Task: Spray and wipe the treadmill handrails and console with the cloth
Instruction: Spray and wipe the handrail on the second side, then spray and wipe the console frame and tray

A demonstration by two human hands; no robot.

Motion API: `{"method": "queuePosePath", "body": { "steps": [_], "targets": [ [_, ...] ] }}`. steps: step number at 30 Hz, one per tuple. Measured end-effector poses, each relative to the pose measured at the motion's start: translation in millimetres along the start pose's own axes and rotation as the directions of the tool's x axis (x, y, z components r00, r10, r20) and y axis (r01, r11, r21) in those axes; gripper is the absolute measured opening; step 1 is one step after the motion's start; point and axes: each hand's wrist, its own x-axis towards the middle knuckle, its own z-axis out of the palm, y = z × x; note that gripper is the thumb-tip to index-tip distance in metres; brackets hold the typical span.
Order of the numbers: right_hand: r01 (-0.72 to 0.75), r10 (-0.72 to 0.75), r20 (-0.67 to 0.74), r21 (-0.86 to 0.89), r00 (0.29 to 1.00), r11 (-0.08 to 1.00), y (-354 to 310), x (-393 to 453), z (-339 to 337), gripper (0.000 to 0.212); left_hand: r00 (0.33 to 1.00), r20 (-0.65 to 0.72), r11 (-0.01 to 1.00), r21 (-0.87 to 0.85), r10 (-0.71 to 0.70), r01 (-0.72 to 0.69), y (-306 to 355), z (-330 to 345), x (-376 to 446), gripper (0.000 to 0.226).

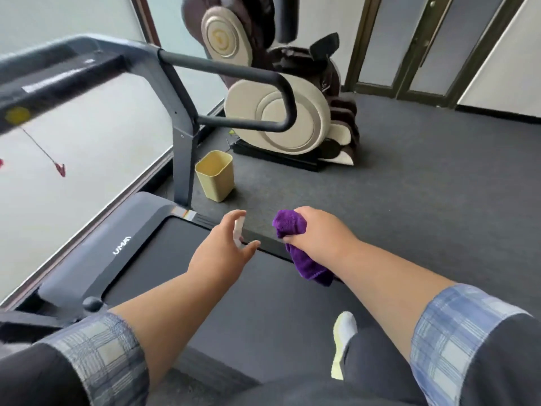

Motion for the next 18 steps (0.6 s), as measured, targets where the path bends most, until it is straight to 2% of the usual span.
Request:
{"method": "queuePosePath", "body": {
  "steps": [3,8,14,18],
  "targets": [
    [0.167,-0.167,0.015,0.0,0.986,0.986,-39,61,-21,0.045,0.986,-0.146,0.996,0.015,-0.081,0.085,1,-35,35,0.061],
    [0.401,-0.405,0.076,0.071,0.911,0.914,-80,157,-51,0.031,0.919,-0.306,0.968,-0.088,-0.249,0.233,13,-73,95,0.058],
    [0.553,-0.592,0.164,0.232,0.789,0.801,-119,243,-104,0.026,0.826,-0.347,0.893,-0.242,-0.445,0.38,59,-112,131,0.054],
    [0.569,-0.639,0.254,0.299,0.726,0.766,-143,264,-138,0.03,0.777,-0.345,0.844,-0.327,-0.526,0.425,93,-144,131,0.051]
  ]
}}
